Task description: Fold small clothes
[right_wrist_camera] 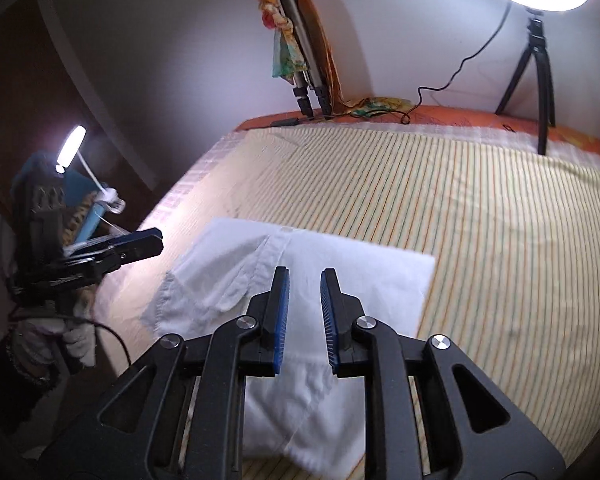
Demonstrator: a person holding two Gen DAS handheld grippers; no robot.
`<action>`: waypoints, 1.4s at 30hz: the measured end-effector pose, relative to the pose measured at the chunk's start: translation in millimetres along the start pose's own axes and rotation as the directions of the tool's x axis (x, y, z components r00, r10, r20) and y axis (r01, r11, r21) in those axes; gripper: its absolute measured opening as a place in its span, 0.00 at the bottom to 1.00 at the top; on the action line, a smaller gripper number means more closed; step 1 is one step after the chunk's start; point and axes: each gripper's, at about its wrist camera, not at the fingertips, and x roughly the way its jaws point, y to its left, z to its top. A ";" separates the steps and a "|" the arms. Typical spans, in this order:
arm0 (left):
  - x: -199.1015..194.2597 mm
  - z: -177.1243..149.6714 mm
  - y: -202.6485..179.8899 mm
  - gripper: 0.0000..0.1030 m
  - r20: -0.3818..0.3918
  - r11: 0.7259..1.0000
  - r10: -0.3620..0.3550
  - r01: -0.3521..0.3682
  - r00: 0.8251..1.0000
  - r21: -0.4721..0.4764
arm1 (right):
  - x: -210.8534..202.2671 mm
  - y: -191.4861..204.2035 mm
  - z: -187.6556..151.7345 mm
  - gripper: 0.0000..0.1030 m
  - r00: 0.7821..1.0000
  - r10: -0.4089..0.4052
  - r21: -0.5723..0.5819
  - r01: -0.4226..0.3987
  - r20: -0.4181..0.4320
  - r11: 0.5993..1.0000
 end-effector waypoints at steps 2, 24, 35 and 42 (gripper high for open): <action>24.0 7.5 -7.3 0.33 -0.019 1.000 0.013 -0.012 1.000 0.021 | 20.7 -3.6 5.6 0.17 0.999 -0.035 -0.008 0.035 -0.025 0.999; 31.1 -21.9 27.1 0.30 -0.038 0.998 0.060 -0.060 0.997 0.005 | 34.7 -19.6 -21.9 0.17 0.994 -0.067 -0.009 0.066 -0.083 0.998; 10.9 -81.7 62.4 0.30 -0.077 0.991 0.094 -0.101 0.993 -0.091 | -3.7 -37.9 -90.6 0.17 0.994 -0.019 0.127 0.032 -0.106 0.991; -0.1 -92.6 61.3 0.30 -0.076 0.990 0.119 -0.124 0.990 -0.062 | -15.8 -48.3 -107.8 0.16 0.988 -0.061 0.127 0.079 -0.140 0.989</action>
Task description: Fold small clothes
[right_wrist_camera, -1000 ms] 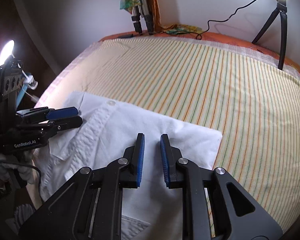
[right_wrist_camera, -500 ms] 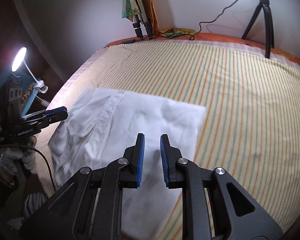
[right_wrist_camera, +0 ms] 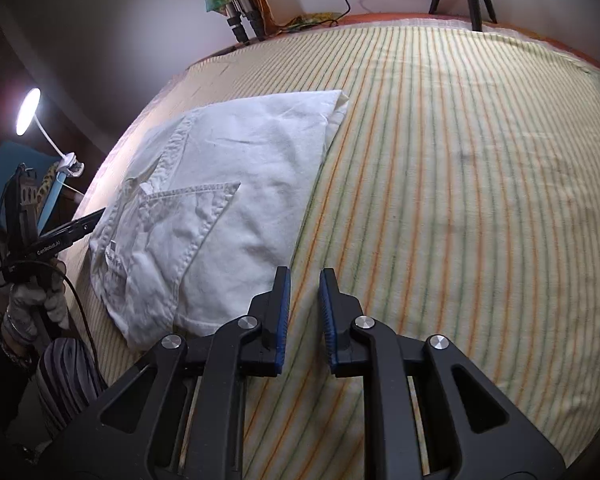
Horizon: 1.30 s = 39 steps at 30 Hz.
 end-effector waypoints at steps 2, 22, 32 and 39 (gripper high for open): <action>-8.7 0.5 11.0 0.32 0.002 0.997 -0.038 0.038 0.999 -0.064 | -12.7 -3.2 -0.7 0.17 0.999 0.024 0.016 -0.024 0.029 1.000; 22.7 9.1 33.1 0.54 0.045 0.803 -0.391 0.365 0.919 -0.471 | 38.0 -42.1 6.3 0.49 0.920 0.368 0.388 -0.392 0.138 0.834; 35.0 18.2 21.1 0.35 0.024 0.823 -0.373 0.342 0.928 -0.453 | 51.2 -34.7 17.0 0.32 0.903 0.402 0.405 -0.428 0.152 0.808; 25.3 18.5 8.5 0.17 0.030 0.880 -0.300 0.289 0.953 -0.377 | 36.8 -14.0 25.4 0.16 0.942 0.313 0.321 -0.336 0.122 0.886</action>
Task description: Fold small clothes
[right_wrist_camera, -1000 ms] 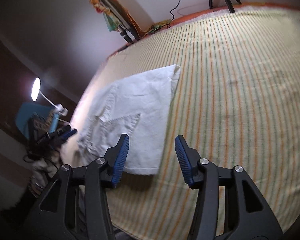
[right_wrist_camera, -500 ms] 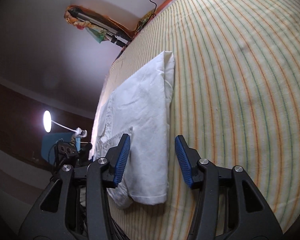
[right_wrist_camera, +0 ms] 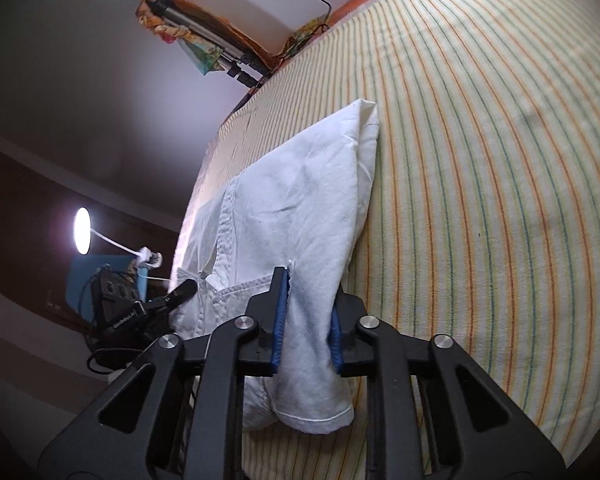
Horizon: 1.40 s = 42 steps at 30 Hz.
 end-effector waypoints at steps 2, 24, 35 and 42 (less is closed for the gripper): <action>-4.3 -0.6 -6.8 0.12 0.014 1.000 0.004 -0.005 1.000 0.024 | -3.8 11.4 1.2 0.15 1.000 -0.028 -0.044 0.029 0.009 0.999; -12.0 -13.3 -106.6 0.08 0.045 0.964 -0.018 0.005 0.999 0.266 | -86.6 57.7 12.0 0.13 0.982 -0.147 -0.269 0.175 0.122 0.947; 40.0 -8.4 -185.3 0.08 0.014 0.929 -0.034 0.026 0.999 0.369 | -139.6 35.6 46.7 0.12 0.961 -0.205 -0.297 0.253 0.185 0.920; 104.8 -7.4 -254.0 0.08 -0.018 0.896 -0.044 0.047 0.999 0.442 | -178.5 -6.5 82.1 0.12 0.940 -0.249 -0.280 0.310 0.232 0.909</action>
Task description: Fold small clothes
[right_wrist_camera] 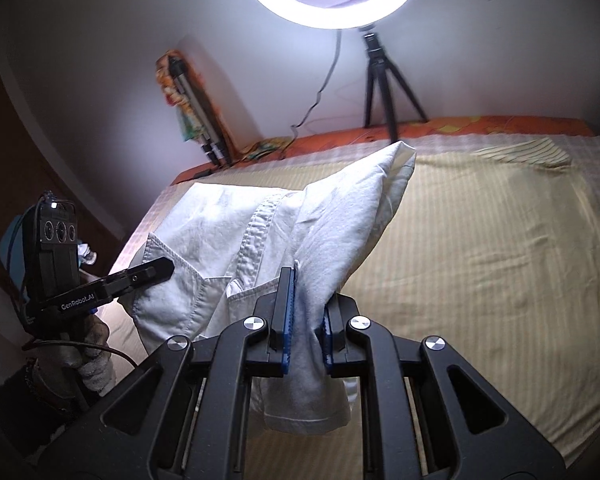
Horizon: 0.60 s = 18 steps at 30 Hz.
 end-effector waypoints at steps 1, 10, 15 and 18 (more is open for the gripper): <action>11.8 5.1 -9.4 0.08 -0.003 1.000 -0.003 0.003 1.000 0.015 | -2.1 -9.8 2.6 0.12 1.000 -0.009 0.001 0.009 0.005 1.000; 118.0 48.7 -82.2 0.08 -0.023 0.995 -0.031 0.033 0.999 0.093 | -20.4 -100.6 36.0 0.12 0.993 -0.112 0.007 0.111 0.047 0.994; 173.5 72.6 -120.0 0.08 -0.014 0.990 -0.033 0.035 0.999 0.137 | -23.0 -152.2 57.5 0.12 0.985 -0.156 0.026 0.154 0.073 0.988; 205.0 81.8 -136.1 0.08 -0.015 0.988 -0.028 0.030 0.999 0.152 | -17.0 -177.4 70.4 0.12 0.980 -0.184 0.022 0.183 0.074 0.983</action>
